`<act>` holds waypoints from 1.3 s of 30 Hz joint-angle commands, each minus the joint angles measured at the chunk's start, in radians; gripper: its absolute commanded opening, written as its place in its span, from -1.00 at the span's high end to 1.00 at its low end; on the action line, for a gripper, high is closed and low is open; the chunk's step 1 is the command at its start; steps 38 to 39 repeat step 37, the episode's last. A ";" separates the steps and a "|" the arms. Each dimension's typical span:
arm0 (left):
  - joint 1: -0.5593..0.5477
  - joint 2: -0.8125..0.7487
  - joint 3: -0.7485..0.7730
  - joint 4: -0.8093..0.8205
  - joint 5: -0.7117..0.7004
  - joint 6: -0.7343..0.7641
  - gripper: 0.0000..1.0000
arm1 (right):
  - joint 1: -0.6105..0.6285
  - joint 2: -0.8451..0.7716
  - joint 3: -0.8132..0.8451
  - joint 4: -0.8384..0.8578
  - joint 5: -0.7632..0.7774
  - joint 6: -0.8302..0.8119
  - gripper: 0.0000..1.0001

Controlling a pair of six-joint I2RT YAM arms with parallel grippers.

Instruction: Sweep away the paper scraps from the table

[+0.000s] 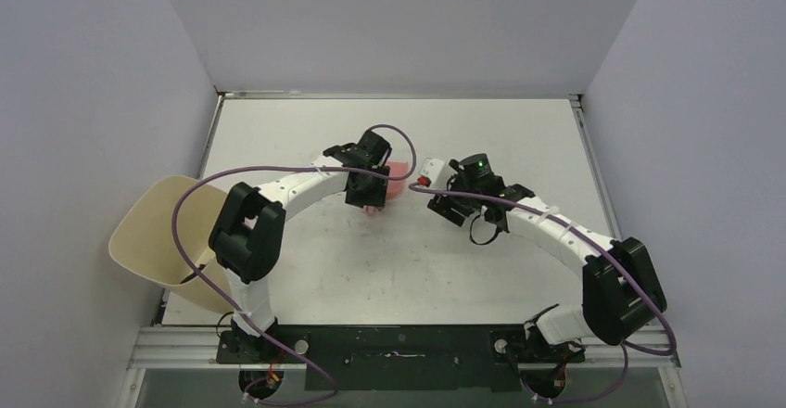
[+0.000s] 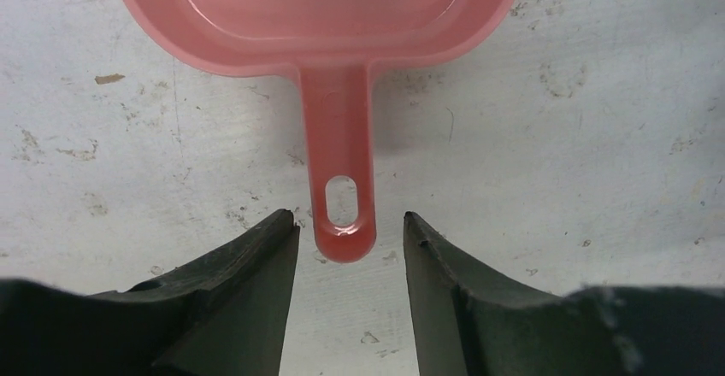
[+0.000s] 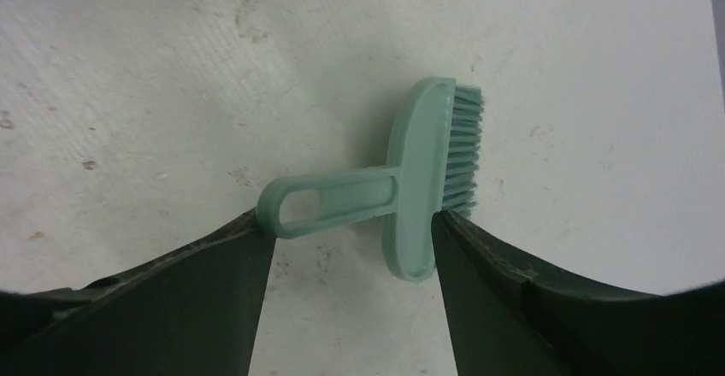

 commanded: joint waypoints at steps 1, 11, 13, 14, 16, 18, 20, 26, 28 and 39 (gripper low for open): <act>0.004 -0.086 0.039 -0.023 0.031 0.034 0.05 | -0.033 -0.044 0.102 -0.116 -0.202 0.107 -0.52; -0.005 -0.386 -0.184 0.192 -0.019 0.159 -0.02 | -0.322 -0.237 0.005 0.078 -0.562 0.455 -0.88; -0.015 -0.481 -0.328 0.358 0.000 0.176 -0.10 | -0.364 -0.285 -0.072 0.208 -0.519 0.566 -0.80; -0.024 -0.521 -0.374 0.414 0.003 0.188 -0.86 | -0.375 -0.295 -0.089 0.213 -0.493 0.600 -0.79; -0.069 -0.573 -0.402 0.453 -0.081 0.226 -0.93 | -0.394 -0.284 -0.056 0.141 -0.496 0.568 -0.80; -0.108 -0.594 -0.408 0.446 -0.165 0.258 -0.93 | -0.412 -0.285 -0.045 0.140 -0.378 0.600 -0.80; -0.120 -0.600 -0.407 0.428 -0.179 0.264 -0.93 | -0.429 -0.308 -0.045 0.167 -0.172 0.726 -0.79; -0.116 -0.627 -0.422 0.471 -0.243 0.211 -0.93 | -0.473 -0.364 0.008 0.112 -0.029 0.791 -0.79; -0.114 -0.634 -0.438 0.490 -0.204 0.215 -0.93 | -0.502 -0.383 -0.065 0.182 -0.069 0.796 -0.79; -0.099 -0.705 -0.473 0.525 -0.099 0.248 -0.93 | -0.516 -0.355 -0.111 0.196 -0.163 0.749 -0.80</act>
